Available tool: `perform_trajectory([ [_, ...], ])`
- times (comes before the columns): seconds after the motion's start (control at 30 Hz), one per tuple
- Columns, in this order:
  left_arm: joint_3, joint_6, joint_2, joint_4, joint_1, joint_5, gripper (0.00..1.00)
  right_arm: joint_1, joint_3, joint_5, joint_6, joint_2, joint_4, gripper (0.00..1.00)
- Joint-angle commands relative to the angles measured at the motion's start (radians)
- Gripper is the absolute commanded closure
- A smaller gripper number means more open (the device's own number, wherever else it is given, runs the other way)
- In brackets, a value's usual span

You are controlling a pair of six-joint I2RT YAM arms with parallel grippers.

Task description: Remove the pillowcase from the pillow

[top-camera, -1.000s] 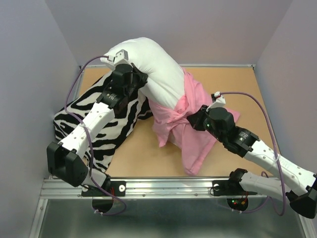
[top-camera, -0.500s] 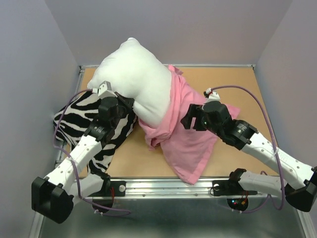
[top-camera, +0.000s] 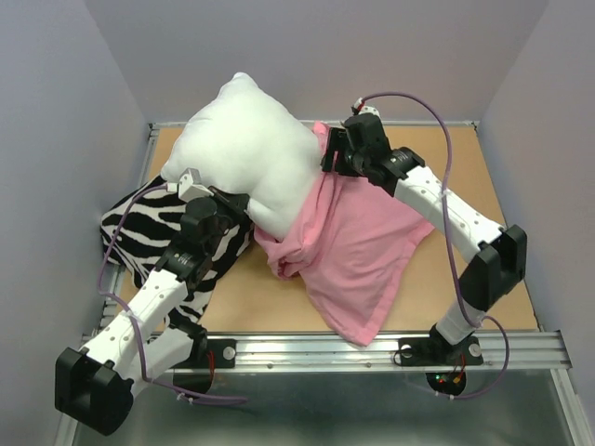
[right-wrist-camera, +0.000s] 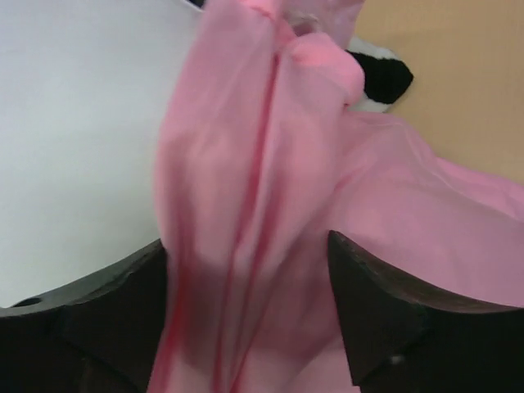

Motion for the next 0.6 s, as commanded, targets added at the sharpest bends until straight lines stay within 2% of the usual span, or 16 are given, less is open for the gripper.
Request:
perform_trajectory([
  [0.0, -0.011, -0.017, -0.035, 0.042, 0.008, -0.023, 1.00, -0.091, 0.085, -0.049, -0.027, 0.074, -0.040, 0.31],
  [0.03, -0.012, -0.020, -0.035, 0.041, 0.008, -0.022, 1.00, -0.120, 0.080, -0.049, -0.029, 0.082, -0.043, 0.35],
  [0.13, -0.023, -0.029, -0.045, 0.036, 0.008, -0.031, 1.00, -0.201, 0.009, -0.059, -0.023, 0.063, -0.044, 0.61],
  [0.17, -0.027, -0.031, -0.051, 0.032, 0.008, -0.032, 1.00, -0.227, -0.036, -0.053, -0.020, 0.054, -0.044, 0.74],
  [0.27, -0.046, -0.043, -0.083, 0.019, 0.008, -0.043, 1.00, -0.346, -0.125, -0.067, -0.001, 0.007, -0.043, 0.86],
  [0.4, -0.063, -0.063, -0.123, -0.008, 0.008, -0.064, 1.00, -0.471, -0.166, -0.087, 0.011, -0.020, -0.033, 0.90],
  [0.57, -0.080, -0.084, -0.184, -0.045, 0.008, -0.101, 1.00, -0.539, -0.186, -0.173, 0.040, 0.005, -0.007, 0.94],
])
